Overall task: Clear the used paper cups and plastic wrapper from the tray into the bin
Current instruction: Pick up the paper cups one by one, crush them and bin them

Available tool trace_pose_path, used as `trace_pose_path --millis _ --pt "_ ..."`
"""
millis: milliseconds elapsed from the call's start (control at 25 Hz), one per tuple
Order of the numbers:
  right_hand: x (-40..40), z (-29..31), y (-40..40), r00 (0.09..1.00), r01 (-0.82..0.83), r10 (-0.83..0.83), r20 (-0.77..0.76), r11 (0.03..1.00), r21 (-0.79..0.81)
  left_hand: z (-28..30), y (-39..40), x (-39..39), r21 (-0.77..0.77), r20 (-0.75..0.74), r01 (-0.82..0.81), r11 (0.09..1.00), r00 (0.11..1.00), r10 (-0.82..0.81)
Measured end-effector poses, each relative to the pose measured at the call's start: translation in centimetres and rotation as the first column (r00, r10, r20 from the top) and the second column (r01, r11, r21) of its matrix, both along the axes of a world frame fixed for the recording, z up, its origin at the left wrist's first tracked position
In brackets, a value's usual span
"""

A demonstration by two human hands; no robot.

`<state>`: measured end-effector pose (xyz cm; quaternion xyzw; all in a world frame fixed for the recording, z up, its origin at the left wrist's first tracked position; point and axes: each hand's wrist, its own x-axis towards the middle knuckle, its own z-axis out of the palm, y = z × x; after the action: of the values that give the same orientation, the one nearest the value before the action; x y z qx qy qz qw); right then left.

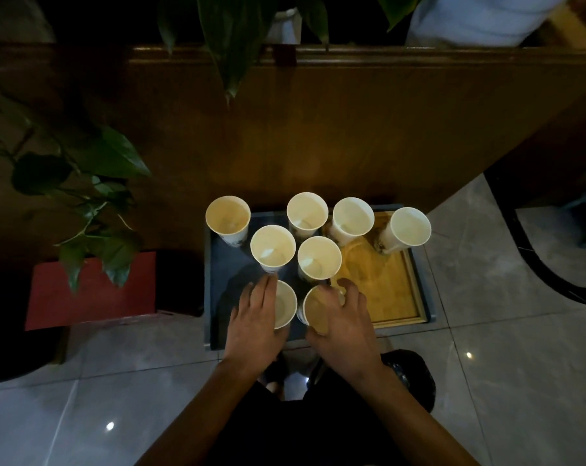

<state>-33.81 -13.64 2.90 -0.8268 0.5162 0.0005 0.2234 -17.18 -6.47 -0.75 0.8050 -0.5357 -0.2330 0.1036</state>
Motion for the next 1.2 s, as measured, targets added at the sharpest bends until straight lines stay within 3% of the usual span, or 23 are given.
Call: trace_pose_path --millis 320,680,880,1040,1200 --pt "-1.0 -0.3 0.3 0.998 -0.001 0.0 -0.063 1.0 -0.024 0.0 1.2 0.3 -0.135 -0.178 -0.057 0.989 0.984 0.032" --pt "-1.1 -1.0 0.9 0.997 -0.045 0.037 -0.074 0.993 -0.109 -0.5 3.1 1.3 -0.142 -0.235 -0.1 0.985 0.97 0.065" --pt "-1.3 -1.4 0.5 0.995 -0.081 0.075 -0.069 0.994 -0.078 -0.4 3.0 0.8 -0.124 -0.384 -0.199 0.972 0.913 0.138" --pt "-2.0 -2.0 0.3 0.991 -0.104 0.106 -0.085 0.994 0.026 -0.4 3.0 0.5 -0.118 -0.428 -0.248 0.961 0.886 0.176" --pt "-2.5 -1.6 0.4 0.997 -0.08 0.08 -0.004 0.994 0.068 -0.8 2.9 0.5 -0.089 -0.453 -0.266 0.96 0.869 0.199"
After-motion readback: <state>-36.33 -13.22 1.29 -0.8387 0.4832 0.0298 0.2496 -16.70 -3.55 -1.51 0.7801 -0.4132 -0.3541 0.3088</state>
